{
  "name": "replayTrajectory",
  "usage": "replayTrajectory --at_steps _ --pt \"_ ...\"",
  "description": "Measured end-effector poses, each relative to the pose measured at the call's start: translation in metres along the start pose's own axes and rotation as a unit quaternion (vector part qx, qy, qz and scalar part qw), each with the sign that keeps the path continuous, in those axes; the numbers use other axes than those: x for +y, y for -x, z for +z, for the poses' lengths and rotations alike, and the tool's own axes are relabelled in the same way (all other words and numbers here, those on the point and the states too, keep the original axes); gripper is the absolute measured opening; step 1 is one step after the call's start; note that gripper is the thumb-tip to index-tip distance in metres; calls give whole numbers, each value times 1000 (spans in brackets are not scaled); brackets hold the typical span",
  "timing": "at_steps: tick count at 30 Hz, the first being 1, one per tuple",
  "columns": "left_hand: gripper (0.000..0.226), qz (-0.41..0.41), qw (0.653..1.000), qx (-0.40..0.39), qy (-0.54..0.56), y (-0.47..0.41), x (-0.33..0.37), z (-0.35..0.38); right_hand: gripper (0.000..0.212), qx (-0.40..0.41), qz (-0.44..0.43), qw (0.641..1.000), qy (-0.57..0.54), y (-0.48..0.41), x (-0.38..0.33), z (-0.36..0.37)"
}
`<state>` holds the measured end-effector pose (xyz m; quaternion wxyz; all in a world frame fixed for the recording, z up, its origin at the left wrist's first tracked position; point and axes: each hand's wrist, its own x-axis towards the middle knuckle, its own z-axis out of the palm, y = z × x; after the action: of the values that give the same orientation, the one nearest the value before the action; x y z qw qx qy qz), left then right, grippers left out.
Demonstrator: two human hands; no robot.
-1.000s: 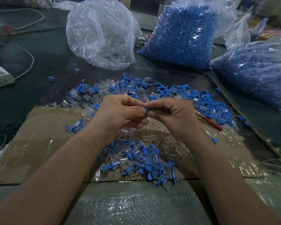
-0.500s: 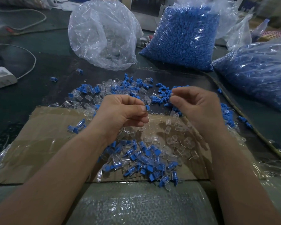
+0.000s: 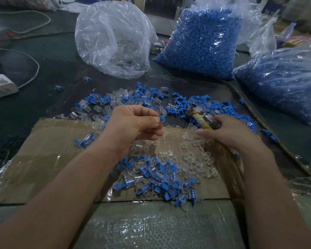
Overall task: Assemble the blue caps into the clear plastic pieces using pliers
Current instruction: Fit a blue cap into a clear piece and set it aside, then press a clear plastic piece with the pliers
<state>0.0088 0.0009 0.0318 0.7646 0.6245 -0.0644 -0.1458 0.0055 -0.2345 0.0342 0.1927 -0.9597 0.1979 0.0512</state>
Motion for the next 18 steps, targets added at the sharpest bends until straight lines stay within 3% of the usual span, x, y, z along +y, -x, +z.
replayTrajectory --at_steps 4,9,14,18 --pt "6 0 1000 -1 -2 -1 -1 0 69 8 8 999 40 -4 -7 3" --pt "11 2 1000 -3 12 -1 -1 0 46 61 -11 998 -6 0 -13 2" --pt "6 8 999 25 36 -2 -4 1 37 150 -120 981 -36 14 -19 -1" --pt "9 34 997 50 58 -3 -5 2 43 208 -213 953 -56 21 -27 0"
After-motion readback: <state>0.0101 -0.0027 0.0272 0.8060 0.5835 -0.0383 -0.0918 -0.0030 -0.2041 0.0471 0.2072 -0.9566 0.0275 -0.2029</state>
